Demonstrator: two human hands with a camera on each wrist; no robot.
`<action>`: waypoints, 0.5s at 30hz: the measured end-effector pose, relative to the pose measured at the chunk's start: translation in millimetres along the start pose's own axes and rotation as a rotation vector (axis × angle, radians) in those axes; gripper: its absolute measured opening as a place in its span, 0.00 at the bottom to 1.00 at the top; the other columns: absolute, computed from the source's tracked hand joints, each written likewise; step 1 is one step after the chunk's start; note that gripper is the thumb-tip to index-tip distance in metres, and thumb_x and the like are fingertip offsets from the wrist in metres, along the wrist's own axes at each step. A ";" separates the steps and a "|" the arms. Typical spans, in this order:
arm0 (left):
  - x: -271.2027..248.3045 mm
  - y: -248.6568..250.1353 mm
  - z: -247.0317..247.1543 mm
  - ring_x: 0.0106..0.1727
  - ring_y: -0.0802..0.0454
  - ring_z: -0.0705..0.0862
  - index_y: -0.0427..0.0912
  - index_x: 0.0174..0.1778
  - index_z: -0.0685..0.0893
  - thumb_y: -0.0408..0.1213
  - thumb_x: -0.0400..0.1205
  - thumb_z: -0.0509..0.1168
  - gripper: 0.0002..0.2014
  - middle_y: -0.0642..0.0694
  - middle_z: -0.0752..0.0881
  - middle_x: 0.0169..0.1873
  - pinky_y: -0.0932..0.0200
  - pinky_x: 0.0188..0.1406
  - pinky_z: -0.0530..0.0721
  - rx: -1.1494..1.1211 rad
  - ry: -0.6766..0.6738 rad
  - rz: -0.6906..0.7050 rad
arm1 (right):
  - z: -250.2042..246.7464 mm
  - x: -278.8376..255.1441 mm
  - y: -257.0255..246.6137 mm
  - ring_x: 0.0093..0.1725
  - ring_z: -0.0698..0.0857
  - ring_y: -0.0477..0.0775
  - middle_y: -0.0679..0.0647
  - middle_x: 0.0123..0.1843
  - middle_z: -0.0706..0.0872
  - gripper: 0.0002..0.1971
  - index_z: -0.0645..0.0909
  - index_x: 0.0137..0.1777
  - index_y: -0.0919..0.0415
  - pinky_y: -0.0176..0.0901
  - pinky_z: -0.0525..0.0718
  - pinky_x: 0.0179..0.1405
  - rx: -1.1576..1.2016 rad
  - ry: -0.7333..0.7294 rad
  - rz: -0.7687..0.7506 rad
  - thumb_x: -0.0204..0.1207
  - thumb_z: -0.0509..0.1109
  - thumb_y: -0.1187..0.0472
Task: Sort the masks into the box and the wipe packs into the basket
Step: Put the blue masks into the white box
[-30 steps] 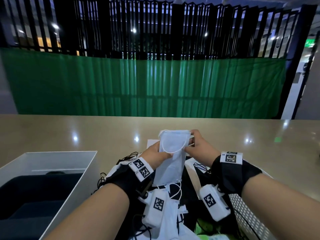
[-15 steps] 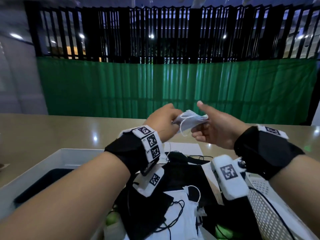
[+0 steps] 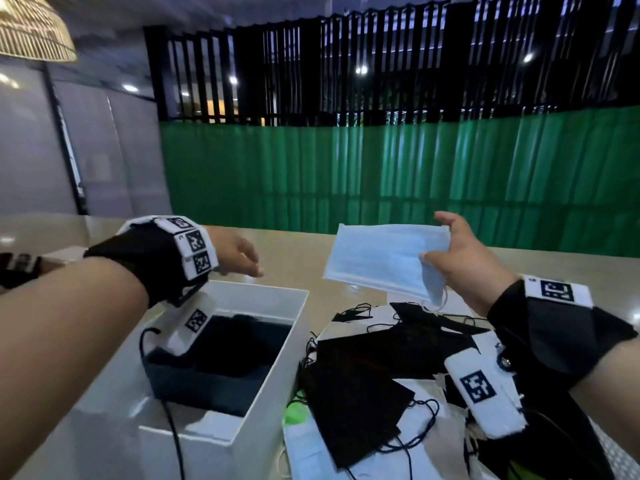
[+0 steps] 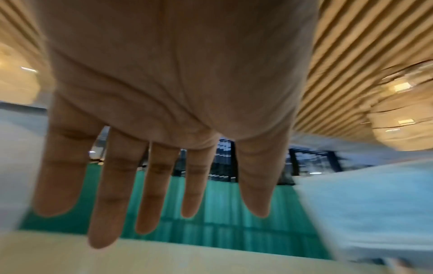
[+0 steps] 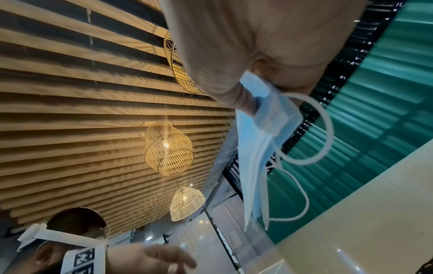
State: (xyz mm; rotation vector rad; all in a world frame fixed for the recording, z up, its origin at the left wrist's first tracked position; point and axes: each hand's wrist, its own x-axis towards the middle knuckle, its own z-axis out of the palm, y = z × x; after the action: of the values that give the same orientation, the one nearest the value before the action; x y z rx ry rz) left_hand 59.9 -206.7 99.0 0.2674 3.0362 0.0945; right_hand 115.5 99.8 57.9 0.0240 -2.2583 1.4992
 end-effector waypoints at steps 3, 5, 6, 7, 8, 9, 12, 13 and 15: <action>4.8 -70.1 11.6 0.29 0.49 0.78 0.35 0.60 0.83 0.44 0.78 0.70 0.19 0.45 0.79 0.35 0.67 0.21 0.74 -0.112 -0.045 -0.302 | 3.9 0.8 0.8 0.54 0.83 0.60 0.60 0.63 0.79 0.33 0.59 0.79 0.53 0.55 0.82 0.61 -0.022 0.003 -0.006 0.77 0.66 0.71; 3.7 -102.4 19.5 0.33 0.47 0.79 0.32 0.60 0.83 0.41 0.77 0.72 0.21 0.43 0.80 0.38 0.61 0.29 0.80 -0.054 -0.125 -0.429 | 7.6 2.7 0.0 0.57 0.83 0.61 0.62 0.68 0.77 0.33 0.59 0.79 0.52 0.57 0.81 0.63 -0.048 0.005 -0.018 0.77 0.66 0.69; 4.2 -114.8 25.5 0.37 0.48 0.81 0.31 0.61 0.83 0.41 0.76 0.72 0.21 0.43 0.81 0.40 0.60 0.33 0.82 -0.029 -0.156 -0.468 | 9.8 3.6 -0.1 0.57 0.83 0.61 0.62 0.69 0.77 0.33 0.59 0.79 0.52 0.57 0.80 0.64 -0.061 0.003 -0.025 0.77 0.67 0.69; 1.0 -122.3 32.1 0.37 0.49 0.81 0.30 0.62 0.83 0.40 0.76 0.72 0.22 0.43 0.82 0.40 0.60 0.34 0.83 -0.026 -0.188 -0.498 | 12.4 4.1 0.0 0.57 0.83 0.61 0.61 0.68 0.77 0.33 0.59 0.79 0.52 0.55 0.81 0.63 -0.066 -0.001 -0.032 0.77 0.67 0.69; -1.7 -125.0 38.7 0.35 0.51 0.82 0.29 0.63 0.82 0.39 0.77 0.72 0.22 0.43 0.82 0.38 0.61 0.33 0.83 -0.026 -0.199 -0.517 | 14.8 4.4 0.5 0.56 0.83 0.60 0.61 0.67 0.78 0.33 0.59 0.79 0.52 0.53 0.81 0.61 -0.070 -0.009 -0.037 0.77 0.66 0.70; -5.0 -123.8 44.2 0.30 0.54 0.82 0.29 0.64 0.82 0.38 0.79 0.70 0.21 0.45 0.83 0.32 0.65 0.29 0.82 -0.020 -0.212 -0.516 | 17.5 3.4 0.8 0.54 0.83 0.60 0.61 0.65 0.79 0.33 0.59 0.79 0.52 0.52 0.82 0.59 -0.073 -0.018 -0.038 0.77 0.66 0.70; -11.0 -113.6 53.2 0.12 0.64 0.76 0.34 0.60 0.84 0.37 0.85 0.61 0.13 0.55 0.78 0.10 0.74 0.16 0.73 0.088 -0.309 -0.484 | 25.6 -2.6 2.8 0.51 0.84 0.62 0.60 0.62 0.81 0.32 0.60 0.79 0.51 0.54 0.83 0.56 -0.112 -0.051 -0.045 0.77 0.66 0.69; -9.9 -115.7 53.0 0.11 0.63 0.76 0.35 0.50 0.89 0.36 0.85 0.61 0.12 0.54 0.78 0.08 0.73 0.15 0.74 0.099 -0.350 -0.474 | 27.3 -4.9 3.6 0.50 0.85 0.62 0.60 0.62 0.81 0.32 0.60 0.78 0.51 0.53 0.83 0.54 -0.131 -0.064 -0.049 0.77 0.66 0.69; -6.3 -124.2 50.1 0.15 0.59 0.81 0.40 0.29 0.90 0.32 0.82 0.65 0.16 0.47 0.85 0.16 0.68 0.19 0.80 0.080 -0.418 -0.472 | 27.6 -9.7 4.7 0.45 0.84 0.58 0.58 0.59 0.81 0.31 0.60 0.79 0.51 0.46 0.81 0.44 -0.177 -0.080 -0.079 0.78 0.66 0.67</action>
State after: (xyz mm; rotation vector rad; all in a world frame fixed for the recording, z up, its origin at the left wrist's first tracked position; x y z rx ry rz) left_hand 49.7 -327.2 41.0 -0.3797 2.6025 -0.1050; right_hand 113.8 75.3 41.3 0.1208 -2.4163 1.2747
